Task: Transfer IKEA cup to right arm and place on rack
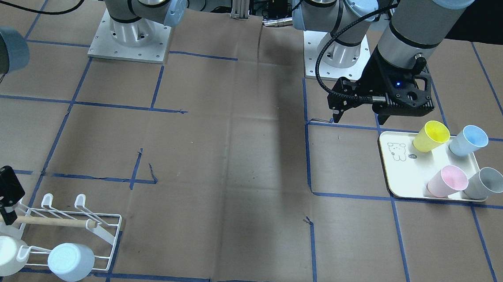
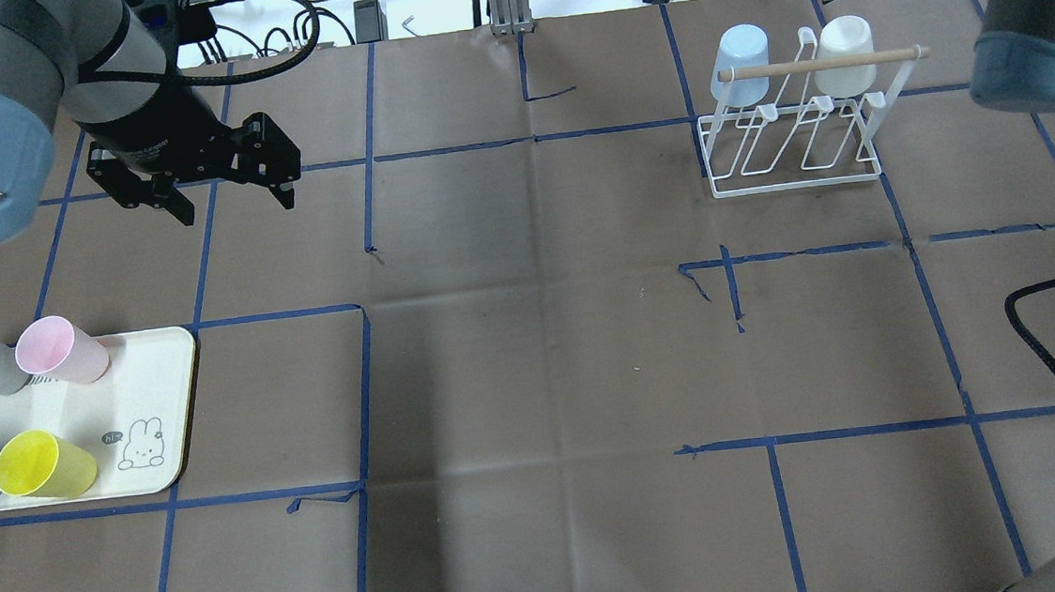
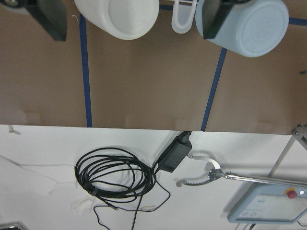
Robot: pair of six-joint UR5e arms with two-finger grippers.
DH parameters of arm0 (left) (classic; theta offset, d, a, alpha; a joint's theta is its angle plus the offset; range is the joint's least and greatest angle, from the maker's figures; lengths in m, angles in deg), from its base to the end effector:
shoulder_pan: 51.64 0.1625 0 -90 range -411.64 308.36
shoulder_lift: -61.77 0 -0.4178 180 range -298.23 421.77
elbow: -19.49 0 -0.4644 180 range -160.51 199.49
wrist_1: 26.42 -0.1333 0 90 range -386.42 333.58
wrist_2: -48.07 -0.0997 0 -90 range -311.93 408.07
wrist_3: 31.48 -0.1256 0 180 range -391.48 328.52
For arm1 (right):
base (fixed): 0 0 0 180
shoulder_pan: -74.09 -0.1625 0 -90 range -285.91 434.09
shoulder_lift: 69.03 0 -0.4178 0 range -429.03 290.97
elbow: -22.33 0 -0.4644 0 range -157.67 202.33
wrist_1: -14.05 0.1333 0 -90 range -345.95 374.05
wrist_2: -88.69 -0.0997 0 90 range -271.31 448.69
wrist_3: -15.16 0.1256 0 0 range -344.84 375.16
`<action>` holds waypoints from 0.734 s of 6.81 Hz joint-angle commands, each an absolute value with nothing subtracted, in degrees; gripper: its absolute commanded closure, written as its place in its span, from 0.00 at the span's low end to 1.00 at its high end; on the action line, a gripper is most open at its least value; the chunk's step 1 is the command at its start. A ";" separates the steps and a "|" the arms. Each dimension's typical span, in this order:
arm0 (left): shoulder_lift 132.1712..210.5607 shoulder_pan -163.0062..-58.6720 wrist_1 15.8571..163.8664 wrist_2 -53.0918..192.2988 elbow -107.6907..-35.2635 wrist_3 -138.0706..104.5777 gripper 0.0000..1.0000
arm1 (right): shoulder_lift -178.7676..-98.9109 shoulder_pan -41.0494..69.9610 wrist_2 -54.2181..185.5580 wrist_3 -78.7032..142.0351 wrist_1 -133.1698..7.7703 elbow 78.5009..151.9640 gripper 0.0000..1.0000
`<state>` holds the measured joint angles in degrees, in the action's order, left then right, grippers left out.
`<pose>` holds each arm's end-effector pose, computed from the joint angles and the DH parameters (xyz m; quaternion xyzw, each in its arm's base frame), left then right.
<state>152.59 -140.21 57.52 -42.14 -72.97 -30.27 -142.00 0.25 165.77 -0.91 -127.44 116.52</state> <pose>-0.1184 -0.5784 0.4331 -0.0231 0.9994 -0.0243 0.0019 -0.0407 -0.7202 0.3384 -0.0286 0.9592 -0.2794 0.0323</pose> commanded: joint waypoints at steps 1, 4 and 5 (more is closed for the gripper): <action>152.56 -140.24 57.52 -42.11 -72.97 -30.60 0.00 | -150.21 -4.72 173.21 4.49 -106.20 115.84 0.00; 152.74 -140.24 57.52 -42.02 -72.97 -30.69 0.00 | -158.75 -15.44 179.82 13.32 -91.19 115.49 0.00; 152.65 -140.24 57.52 -41.93 -72.97 -30.69 0.00 | -160.51 -17.47 179.40 14.28 -85.15 115.58 0.00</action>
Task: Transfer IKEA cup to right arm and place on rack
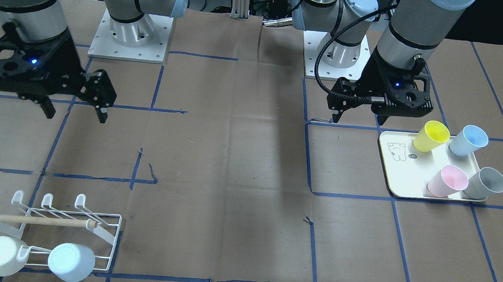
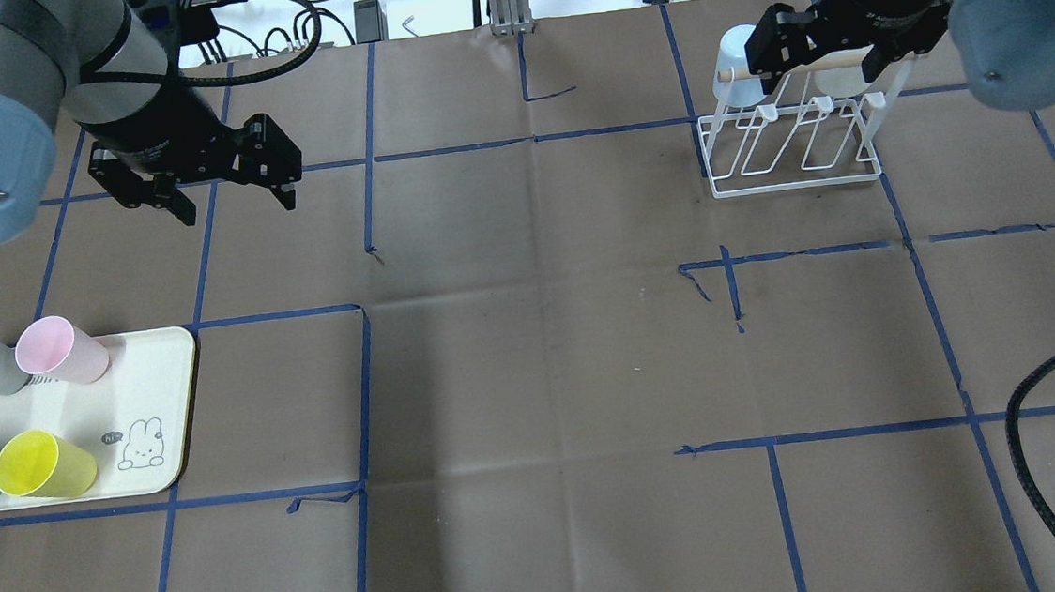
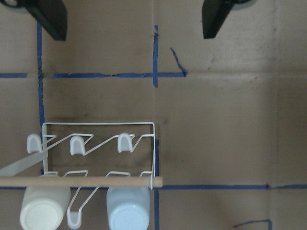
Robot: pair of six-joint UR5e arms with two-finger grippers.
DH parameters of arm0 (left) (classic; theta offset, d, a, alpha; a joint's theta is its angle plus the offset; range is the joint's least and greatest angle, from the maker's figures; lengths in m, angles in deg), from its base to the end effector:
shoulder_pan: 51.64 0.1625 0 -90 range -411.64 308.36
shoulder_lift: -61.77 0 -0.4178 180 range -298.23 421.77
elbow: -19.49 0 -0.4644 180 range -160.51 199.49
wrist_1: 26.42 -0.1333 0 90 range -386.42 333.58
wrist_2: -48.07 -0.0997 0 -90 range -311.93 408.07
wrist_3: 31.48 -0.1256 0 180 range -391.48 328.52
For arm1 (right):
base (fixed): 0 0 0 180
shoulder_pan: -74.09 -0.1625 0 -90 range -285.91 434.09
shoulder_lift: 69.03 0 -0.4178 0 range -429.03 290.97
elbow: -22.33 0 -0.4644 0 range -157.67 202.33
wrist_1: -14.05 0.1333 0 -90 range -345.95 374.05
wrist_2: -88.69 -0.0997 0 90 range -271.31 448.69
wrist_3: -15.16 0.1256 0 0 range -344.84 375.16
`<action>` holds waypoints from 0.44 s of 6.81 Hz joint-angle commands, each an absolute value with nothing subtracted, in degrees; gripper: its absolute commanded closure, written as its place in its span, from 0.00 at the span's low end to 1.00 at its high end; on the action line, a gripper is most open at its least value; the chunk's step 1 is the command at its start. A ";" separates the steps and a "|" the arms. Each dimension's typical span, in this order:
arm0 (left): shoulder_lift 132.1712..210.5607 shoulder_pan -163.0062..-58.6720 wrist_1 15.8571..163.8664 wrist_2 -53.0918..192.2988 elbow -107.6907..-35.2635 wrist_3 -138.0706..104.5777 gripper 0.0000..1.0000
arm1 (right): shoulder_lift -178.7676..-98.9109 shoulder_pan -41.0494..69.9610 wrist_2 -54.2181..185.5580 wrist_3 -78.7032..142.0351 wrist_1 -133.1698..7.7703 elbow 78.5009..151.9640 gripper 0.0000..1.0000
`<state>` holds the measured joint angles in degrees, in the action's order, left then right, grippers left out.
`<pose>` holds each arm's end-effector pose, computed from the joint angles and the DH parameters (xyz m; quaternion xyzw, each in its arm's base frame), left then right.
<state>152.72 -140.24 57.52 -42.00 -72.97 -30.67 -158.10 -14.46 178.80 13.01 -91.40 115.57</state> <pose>-0.1190 -0.5790 0.4318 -0.0193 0.9995 -0.0231 0.0007 0.1180 -0.5955 0.4428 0.0060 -0.9951 0.0982 0.0040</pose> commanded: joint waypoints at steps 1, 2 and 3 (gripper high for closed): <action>152.74 -140.24 57.52 -41.93 -72.97 -30.77 0.00 | -161.40 -17.58 179.40 15.94 -83.27 115.66 0.00; 152.74 -140.15 57.52 -41.93 -72.97 -30.77 0.00 | -160.88 -17.67 179.31 16.13 -82.55 115.75 0.00; 152.65 -140.24 57.52 -41.84 -72.97 -30.69 0.00 | -160.88 -17.67 179.22 19.00 -80.46 116.10 0.00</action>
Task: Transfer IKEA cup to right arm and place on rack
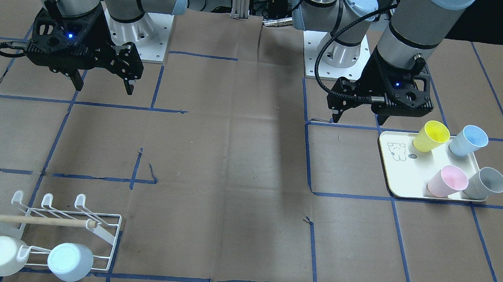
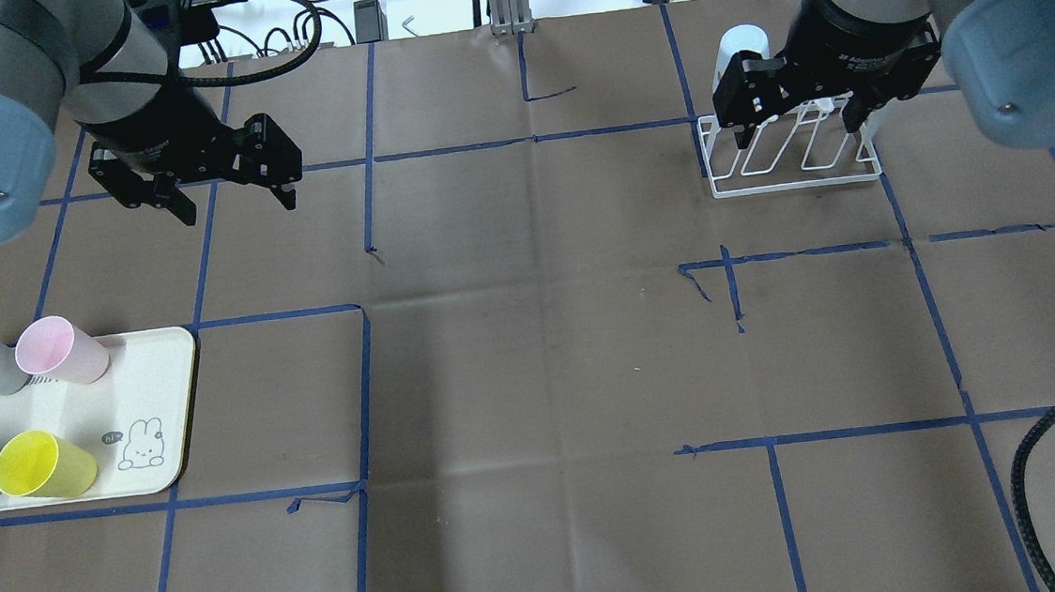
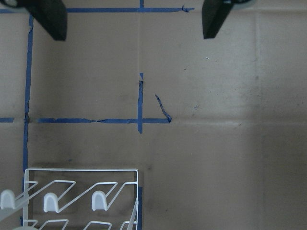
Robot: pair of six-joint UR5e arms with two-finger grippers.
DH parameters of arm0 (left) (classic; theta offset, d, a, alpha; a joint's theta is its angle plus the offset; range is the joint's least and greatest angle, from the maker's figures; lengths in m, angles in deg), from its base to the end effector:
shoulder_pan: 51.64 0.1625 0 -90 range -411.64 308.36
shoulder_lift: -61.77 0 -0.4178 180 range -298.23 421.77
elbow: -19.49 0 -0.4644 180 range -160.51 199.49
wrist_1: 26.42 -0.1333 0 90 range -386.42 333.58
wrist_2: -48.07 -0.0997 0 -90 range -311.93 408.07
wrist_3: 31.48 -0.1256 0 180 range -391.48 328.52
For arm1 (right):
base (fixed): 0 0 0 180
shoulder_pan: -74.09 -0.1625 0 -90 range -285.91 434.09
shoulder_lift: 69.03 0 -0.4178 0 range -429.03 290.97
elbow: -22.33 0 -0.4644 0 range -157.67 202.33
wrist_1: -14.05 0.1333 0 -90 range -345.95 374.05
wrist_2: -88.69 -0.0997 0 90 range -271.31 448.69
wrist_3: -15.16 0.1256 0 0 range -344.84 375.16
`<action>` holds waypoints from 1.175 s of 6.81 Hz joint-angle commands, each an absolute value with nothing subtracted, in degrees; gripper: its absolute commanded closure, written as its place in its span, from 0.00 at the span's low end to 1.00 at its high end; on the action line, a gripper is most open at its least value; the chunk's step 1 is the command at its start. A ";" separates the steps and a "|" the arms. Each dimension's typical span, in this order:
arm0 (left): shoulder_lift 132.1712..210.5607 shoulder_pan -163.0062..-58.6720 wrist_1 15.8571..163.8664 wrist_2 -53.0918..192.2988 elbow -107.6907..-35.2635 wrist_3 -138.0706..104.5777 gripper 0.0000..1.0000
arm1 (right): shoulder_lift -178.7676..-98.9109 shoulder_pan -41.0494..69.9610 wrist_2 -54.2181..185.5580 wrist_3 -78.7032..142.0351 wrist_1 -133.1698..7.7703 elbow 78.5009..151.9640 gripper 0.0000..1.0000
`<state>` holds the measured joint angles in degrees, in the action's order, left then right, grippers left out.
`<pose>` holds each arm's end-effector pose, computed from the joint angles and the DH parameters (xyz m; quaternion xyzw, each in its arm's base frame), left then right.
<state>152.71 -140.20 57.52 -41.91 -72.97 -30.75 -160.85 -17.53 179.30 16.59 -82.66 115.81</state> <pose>-0.1188 -0.5790 0.4319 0.0189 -0.9996 0.0232 0.0000 0.1478 -0.5573 0.4503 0.0014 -0.9990 0.0442 0.0041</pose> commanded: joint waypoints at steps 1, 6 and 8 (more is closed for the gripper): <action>152.74 -140.24 57.52 -41.84 -72.97 -30.69 0.00 | -160.88 -17.67 179.22 19.03 -80.44 116.10 0.00; 152.83 -140.24 57.52 -41.84 -72.97 -30.42 0.00 | -159.91 -17.85 179.56 20.17 -81.31 116.28 0.00; 152.83 -140.24 57.52 -41.84 -72.97 -30.33 0.00 | -159.74 -17.76 178.52 19.73 -80.62 116.37 0.00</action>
